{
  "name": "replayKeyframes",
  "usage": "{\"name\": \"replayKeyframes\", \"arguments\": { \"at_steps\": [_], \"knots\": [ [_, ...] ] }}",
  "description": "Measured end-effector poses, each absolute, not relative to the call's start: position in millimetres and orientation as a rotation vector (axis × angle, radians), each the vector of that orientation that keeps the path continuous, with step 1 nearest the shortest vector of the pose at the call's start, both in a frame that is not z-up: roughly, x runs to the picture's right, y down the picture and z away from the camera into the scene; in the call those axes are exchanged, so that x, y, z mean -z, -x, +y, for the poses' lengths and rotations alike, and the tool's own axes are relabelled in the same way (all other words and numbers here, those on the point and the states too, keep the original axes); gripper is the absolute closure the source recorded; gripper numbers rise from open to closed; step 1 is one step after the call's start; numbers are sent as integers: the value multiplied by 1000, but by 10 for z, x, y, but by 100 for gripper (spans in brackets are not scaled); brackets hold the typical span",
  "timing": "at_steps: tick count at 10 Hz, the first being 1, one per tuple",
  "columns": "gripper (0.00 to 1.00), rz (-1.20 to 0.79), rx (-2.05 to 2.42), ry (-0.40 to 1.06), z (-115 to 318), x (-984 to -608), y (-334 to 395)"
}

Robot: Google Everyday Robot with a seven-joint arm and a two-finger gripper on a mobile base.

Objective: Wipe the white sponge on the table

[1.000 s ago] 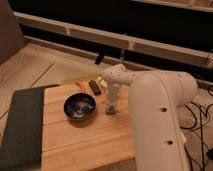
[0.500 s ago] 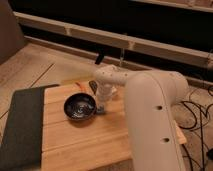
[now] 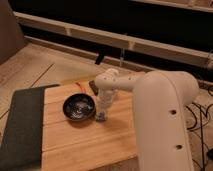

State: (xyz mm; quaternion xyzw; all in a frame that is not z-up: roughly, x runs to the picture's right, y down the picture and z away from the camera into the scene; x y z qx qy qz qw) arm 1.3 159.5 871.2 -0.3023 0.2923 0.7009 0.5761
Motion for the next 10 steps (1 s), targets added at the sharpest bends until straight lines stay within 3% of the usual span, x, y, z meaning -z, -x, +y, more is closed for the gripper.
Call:
{"name": "replayKeyframes", "arguments": {
  "at_steps": [4,10],
  "knots": [
    [100,761,-1650,643,1477,-8857,-501],
    [100,732,-1622,651,1188,-9262,-509]
  ]
}}
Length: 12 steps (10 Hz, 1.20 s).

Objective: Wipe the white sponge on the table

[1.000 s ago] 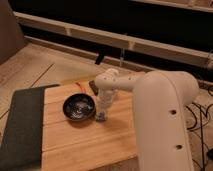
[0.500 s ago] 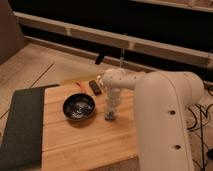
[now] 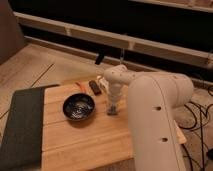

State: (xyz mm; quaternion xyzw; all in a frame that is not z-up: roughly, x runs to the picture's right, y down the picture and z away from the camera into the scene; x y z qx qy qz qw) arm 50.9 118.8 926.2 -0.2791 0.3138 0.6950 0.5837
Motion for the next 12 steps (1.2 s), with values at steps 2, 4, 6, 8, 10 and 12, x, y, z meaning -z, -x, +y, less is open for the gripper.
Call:
{"name": "replayKeyframes", "arguments": {
  "at_steps": [2,4,6,8,10,12],
  "knots": [
    [100,708,-1578,664,1100,-9357,-319],
    [100,672,-1525,686,1045,-9398,-27],
    [100,641,-1507,717,1052,-9375,215],
    [100,624,-1509,743,1120,-9305,361],
    [100,626,-1555,759,1235,-9182,377],
    [100,648,-1587,772,1384,-9049,325]
  ]
}}
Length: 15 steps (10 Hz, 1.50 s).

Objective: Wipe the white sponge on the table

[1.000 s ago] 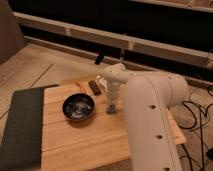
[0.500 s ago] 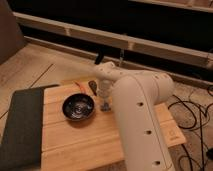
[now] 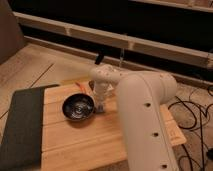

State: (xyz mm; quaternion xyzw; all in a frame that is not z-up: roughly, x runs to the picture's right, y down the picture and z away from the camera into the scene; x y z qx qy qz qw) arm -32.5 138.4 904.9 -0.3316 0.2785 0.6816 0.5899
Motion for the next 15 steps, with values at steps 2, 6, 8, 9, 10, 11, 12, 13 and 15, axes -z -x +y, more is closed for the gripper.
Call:
{"name": "replayKeyframes", "arguments": {
  "at_steps": [2,6,8,9,10,11,12,13,15],
  "knots": [
    [100,686,-1601,750,1499,-8956,136],
    [100,715,-1606,653,1281,-8977,-291],
    [100,705,-1574,630,1115,-9071,-278],
    [100,704,-1558,631,1093,-9109,-239],
    [100,703,-1537,637,1083,-9157,-173],
    [100,703,-1518,645,1084,-9212,-118],
    [100,698,-1506,652,1076,-9258,-58],
    [100,693,-1497,657,1062,-9288,-14],
    [100,680,-1481,671,1031,-9347,93]
  ]
}}
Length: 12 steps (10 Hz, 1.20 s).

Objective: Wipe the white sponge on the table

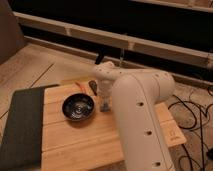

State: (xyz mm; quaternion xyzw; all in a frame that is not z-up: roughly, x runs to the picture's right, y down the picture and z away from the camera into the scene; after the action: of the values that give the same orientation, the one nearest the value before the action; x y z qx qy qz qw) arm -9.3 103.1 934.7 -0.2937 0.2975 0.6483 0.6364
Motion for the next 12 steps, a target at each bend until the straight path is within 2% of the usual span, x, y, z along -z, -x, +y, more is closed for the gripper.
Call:
{"name": "replayKeyframes", "arguments": {
  "at_steps": [2,4,7,10,12],
  "knots": [
    [100,668,-1484,687,1037,-9344,177],
    [91,669,-1514,703,1092,-9278,244],
    [59,688,-1527,703,1192,-9130,257],
    [29,696,-1545,659,1106,-9013,92],
    [26,696,-1556,638,1046,-8977,15]
  ]
}}
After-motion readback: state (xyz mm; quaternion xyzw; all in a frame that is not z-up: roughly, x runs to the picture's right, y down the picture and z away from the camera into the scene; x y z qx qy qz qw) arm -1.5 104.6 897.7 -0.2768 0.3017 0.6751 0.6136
